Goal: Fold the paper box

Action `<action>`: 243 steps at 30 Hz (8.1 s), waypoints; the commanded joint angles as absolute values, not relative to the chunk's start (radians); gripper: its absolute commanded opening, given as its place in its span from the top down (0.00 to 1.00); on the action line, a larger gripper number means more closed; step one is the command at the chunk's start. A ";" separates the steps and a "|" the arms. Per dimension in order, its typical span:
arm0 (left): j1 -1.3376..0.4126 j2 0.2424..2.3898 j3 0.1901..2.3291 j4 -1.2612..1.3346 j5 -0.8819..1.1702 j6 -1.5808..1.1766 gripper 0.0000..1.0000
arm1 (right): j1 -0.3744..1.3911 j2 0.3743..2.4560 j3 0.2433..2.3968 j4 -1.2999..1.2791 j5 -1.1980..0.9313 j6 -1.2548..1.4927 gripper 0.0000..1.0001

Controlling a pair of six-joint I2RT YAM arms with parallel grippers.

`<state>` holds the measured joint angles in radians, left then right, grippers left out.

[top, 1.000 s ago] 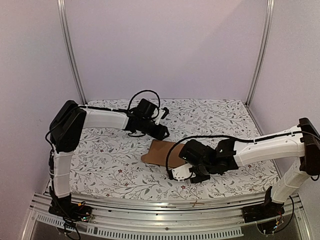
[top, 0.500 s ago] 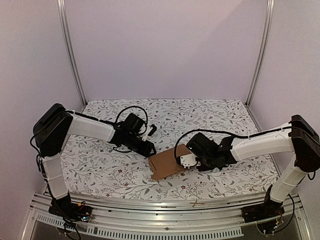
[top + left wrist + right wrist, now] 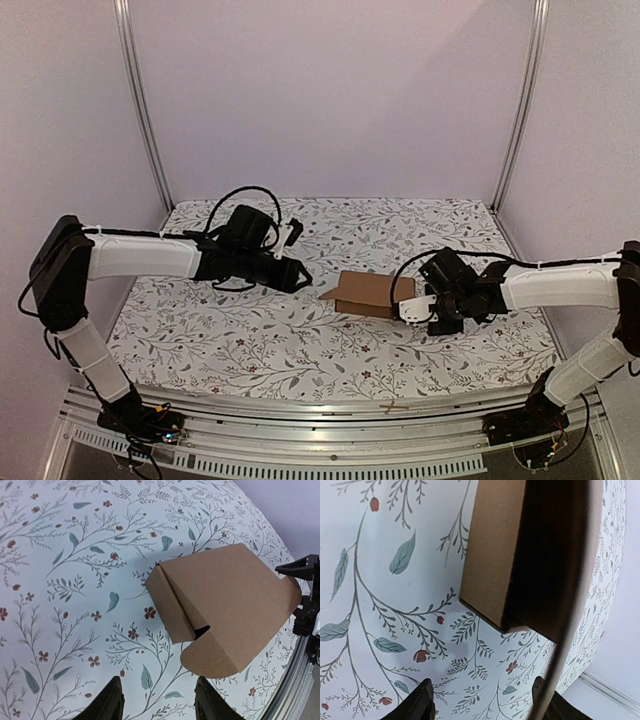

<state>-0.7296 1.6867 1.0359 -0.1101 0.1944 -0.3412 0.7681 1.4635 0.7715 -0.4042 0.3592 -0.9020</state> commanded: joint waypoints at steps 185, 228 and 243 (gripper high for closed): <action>-0.929 1.898 1.097 -0.254 0.004 -0.397 0.46 | 0.557 2.214 1.587 -1.142 -0.935 -0.161 0.56; -0.966 1.580 0.986 -0.254 0.016 -0.251 0.49 | 0.634 2.348 2.157 -1.180 -0.498 -0.279 0.60; -0.963 1.905 1.217 -0.226 0.072 -0.179 0.53 | 0.586 2.016 1.655 -1.086 -0.551 -0.302 0.55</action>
